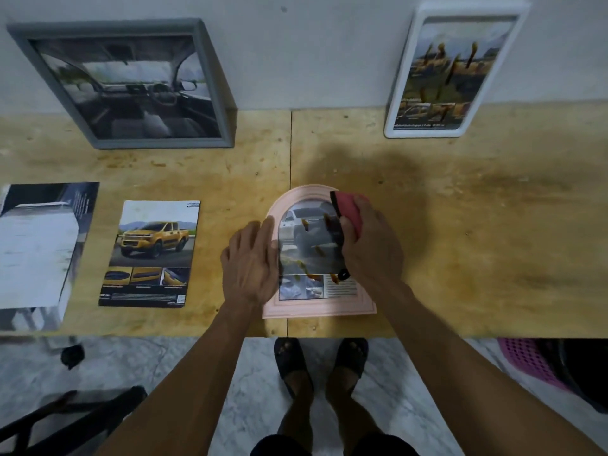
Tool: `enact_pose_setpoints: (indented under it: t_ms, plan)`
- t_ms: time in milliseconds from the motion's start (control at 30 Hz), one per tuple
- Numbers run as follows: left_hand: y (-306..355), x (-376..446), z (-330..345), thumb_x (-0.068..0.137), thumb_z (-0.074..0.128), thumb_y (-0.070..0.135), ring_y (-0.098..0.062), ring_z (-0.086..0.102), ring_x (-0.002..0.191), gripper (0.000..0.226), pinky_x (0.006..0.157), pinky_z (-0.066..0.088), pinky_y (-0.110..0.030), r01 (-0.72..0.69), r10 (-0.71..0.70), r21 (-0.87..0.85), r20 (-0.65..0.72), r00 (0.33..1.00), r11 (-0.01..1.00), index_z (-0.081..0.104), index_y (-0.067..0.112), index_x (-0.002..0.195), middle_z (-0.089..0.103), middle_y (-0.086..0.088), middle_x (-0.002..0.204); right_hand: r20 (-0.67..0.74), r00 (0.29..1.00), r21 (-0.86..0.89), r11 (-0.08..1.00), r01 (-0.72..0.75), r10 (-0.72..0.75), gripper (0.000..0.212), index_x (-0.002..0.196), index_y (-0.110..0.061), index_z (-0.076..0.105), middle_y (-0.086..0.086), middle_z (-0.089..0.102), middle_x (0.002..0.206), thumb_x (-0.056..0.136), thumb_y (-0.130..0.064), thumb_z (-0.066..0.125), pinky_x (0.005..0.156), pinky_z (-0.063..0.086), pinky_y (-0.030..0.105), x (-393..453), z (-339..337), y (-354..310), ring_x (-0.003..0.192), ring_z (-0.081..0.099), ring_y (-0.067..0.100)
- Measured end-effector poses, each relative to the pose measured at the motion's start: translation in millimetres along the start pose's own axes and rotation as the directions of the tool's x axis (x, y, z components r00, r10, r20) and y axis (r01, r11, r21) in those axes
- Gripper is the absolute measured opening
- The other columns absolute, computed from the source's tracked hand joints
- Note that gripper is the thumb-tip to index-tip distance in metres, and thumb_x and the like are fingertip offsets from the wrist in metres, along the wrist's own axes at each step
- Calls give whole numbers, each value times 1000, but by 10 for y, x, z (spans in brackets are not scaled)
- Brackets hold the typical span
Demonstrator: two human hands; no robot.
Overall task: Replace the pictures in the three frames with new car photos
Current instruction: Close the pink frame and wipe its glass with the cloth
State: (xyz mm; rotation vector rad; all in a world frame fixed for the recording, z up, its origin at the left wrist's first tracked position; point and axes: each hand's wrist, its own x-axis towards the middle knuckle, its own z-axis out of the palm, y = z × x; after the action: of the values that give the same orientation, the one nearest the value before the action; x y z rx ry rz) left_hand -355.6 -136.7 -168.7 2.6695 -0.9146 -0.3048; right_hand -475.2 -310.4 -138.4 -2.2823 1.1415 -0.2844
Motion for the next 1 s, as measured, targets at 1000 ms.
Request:
enact_pose_setpoints:
  t_ms: [1000]
  plan:
    - [-161, 40, 217, 106, 10, 50, -25, 2, 153, 48, 118, -2, -65, 93, -95, 29, 83, 992, 995, 3, 55, 153, 10, 10, 167, 241, 886, -227, 865, 448, -395, 30, 123, -18, 61, 4, 58, 120, 93, -24, 61, 64, 55, 34, -394, 714, -324, 105, 58, 22]
